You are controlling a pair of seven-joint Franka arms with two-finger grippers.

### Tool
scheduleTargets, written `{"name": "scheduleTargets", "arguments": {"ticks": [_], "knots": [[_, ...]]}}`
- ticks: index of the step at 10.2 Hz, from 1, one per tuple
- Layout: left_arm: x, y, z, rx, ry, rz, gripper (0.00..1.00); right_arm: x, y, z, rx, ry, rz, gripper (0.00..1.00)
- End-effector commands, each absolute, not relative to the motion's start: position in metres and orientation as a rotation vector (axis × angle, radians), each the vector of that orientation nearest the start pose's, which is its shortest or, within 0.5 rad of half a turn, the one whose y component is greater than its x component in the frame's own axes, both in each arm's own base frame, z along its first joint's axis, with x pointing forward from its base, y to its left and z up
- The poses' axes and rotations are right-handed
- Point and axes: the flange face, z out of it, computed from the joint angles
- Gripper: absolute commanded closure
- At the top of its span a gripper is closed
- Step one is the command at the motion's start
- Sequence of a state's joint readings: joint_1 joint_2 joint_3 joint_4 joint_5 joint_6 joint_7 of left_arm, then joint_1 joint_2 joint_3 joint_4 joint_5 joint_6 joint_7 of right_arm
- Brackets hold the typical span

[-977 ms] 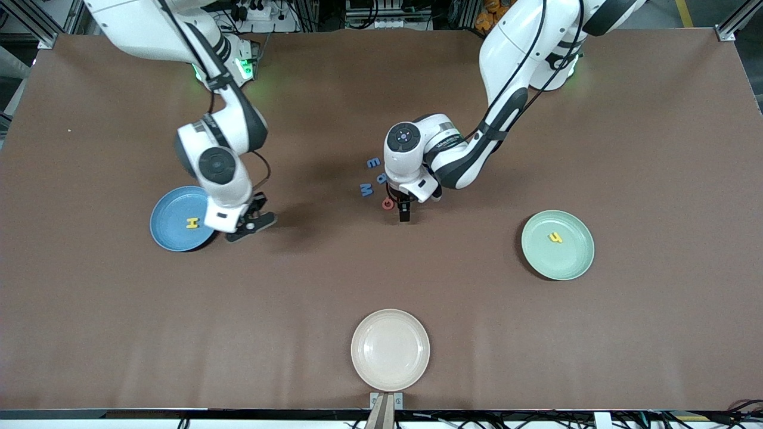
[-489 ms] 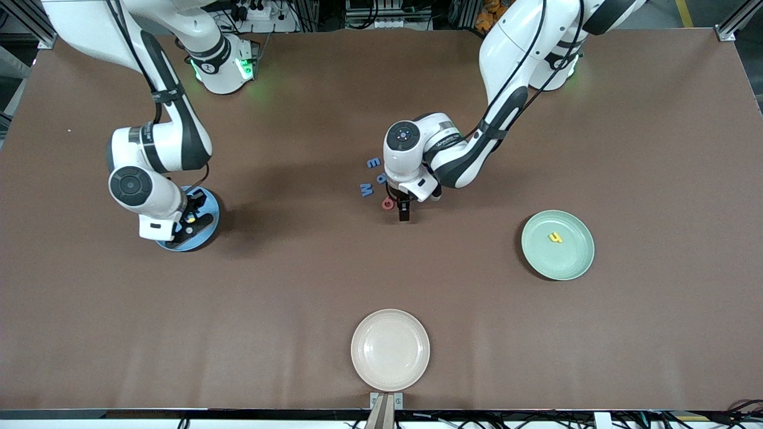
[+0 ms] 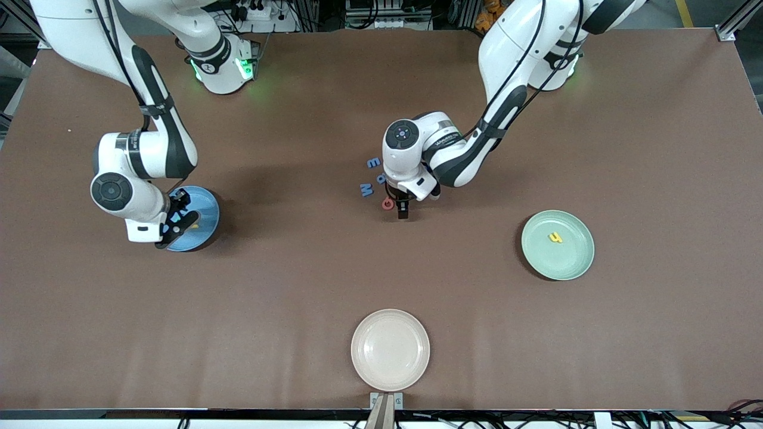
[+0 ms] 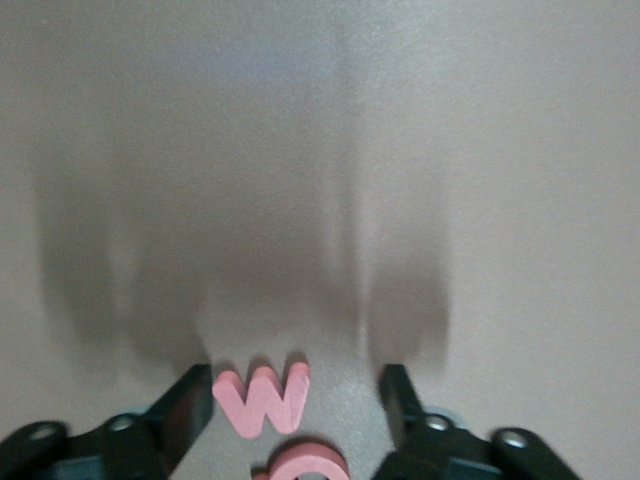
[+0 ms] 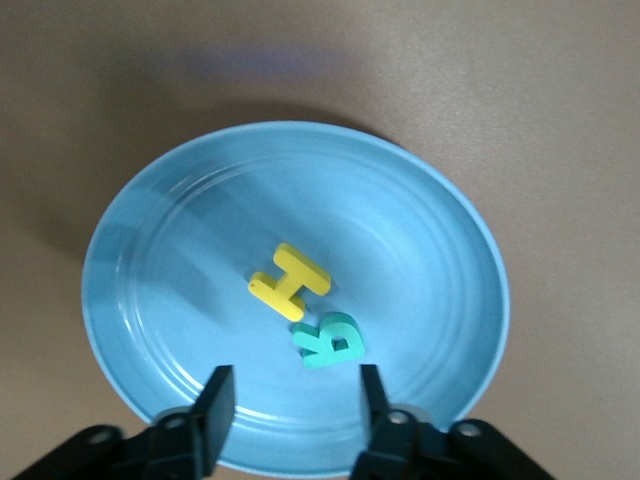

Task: Sort uppercase to blue plate, lowercase to green plate
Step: 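Place the teal R on the blue plate while the left gripper grasps the w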

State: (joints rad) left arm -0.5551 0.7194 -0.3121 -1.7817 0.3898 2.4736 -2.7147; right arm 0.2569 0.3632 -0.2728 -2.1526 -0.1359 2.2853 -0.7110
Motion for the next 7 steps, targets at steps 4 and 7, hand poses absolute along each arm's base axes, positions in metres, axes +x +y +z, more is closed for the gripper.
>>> {"name": "scheduleTargets", "arguments": {"ticks": [4,7], "knots": [[0.438,-0.484,0.175,2.099,2.266,0.091,1.00,0.542,0.011,0.240,-2.989,-0.899,0.375,0.23],[0.479,-0.450,0.213,2.001,2.307,0.136,1.00,0.542,0.058,0.268,-3.035,-0.718,0.287,0.23]]}}
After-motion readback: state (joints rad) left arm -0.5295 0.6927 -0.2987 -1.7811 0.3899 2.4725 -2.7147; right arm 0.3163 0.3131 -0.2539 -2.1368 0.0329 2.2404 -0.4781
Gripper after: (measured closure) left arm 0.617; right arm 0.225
